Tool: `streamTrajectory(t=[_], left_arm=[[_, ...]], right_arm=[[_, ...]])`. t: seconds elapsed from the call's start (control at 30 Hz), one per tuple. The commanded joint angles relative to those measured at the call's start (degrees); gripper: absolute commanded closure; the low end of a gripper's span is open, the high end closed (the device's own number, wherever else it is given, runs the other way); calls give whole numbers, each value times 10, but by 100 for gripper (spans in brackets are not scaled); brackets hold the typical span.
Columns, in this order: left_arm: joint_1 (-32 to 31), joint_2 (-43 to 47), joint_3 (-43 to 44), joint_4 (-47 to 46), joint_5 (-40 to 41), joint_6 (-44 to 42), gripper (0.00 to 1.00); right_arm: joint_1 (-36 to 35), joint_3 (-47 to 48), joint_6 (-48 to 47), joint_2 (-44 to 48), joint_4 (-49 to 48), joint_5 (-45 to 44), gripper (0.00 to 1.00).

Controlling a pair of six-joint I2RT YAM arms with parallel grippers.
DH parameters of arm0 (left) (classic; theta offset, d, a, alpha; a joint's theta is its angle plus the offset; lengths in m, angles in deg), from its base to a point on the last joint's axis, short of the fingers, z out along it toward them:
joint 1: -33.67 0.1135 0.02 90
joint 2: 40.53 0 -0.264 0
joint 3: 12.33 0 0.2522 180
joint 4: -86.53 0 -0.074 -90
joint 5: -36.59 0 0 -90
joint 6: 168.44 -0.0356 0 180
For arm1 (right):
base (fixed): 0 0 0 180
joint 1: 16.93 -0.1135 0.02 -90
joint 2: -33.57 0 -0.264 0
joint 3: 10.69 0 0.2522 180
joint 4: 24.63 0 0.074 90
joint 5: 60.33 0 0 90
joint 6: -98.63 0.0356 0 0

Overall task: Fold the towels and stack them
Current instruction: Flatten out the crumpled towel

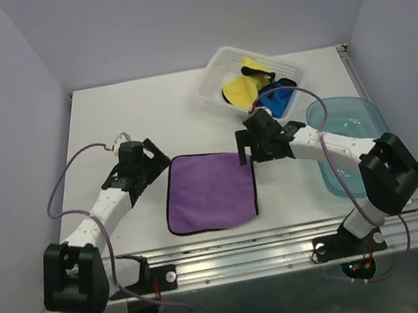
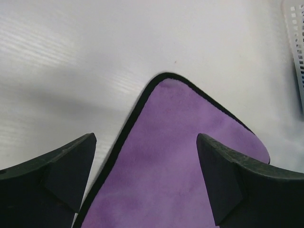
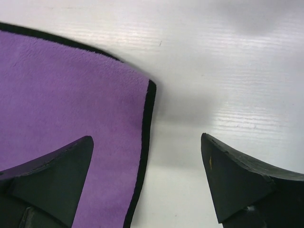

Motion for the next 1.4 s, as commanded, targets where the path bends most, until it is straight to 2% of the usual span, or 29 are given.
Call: streamTrajectory(t=[0.0, 0.17, 0.33, 0.53, 0.7, 0.8, 0.9, 1.0, 1.03, 1.13, 1.17, 1.23, 1.37], left_arm=[[-8, -73, 76, -53, -16, -79, 1], [-17, -145, 98, -67, -28, -102, 1], [-29, -171, 84, -70, -32, -103, 1], [-54, -188, 59, -75, -25, -100, 1], [-77, -225, 71, -57, 1, -97, 7], [-89, -249, 85, -16, 40, -84, 18], [-96, -263, 89, -14, 41, -78, 37], [-104, -269, 94, -14, 42, -75, 74], [-105, -267, 96, -14, 44, -74, 98], [-108, -256, 98, -14, 51, -72, 100], [-110, -243, 98, -14, 55, -71, 100], [-114, -223, 92, -16, 62, -66, 100], [-127, -112, 68, -30, 46, -74, 100]], right_arm=[[3, 25, 29, -20, -49, -71, 1], [2, 5, 34, -35, -78, -58, 7], [3, -8, 35, -60, -121, -28, 15], [3, -8, 33, -88, -132, -17, 17], [3, -11, 30, -100, -141, -13, 18], [1, -14, 28, -103, -145, -12, 22], [1, -16, 29, -105, -151, -3, 30], [-2, -17, 21, -115, -163, 7, 51], [-5, -11, 18, -123, -162, 6, 64], [-6, -2, 15, -128, -157, -1, 82], [-8, 0, 14, -124, -157, -7, 85], [-12, 3, 6, -114, -158, -14, 89], [-22, 7, -14, -65, -156, -12, 92]])
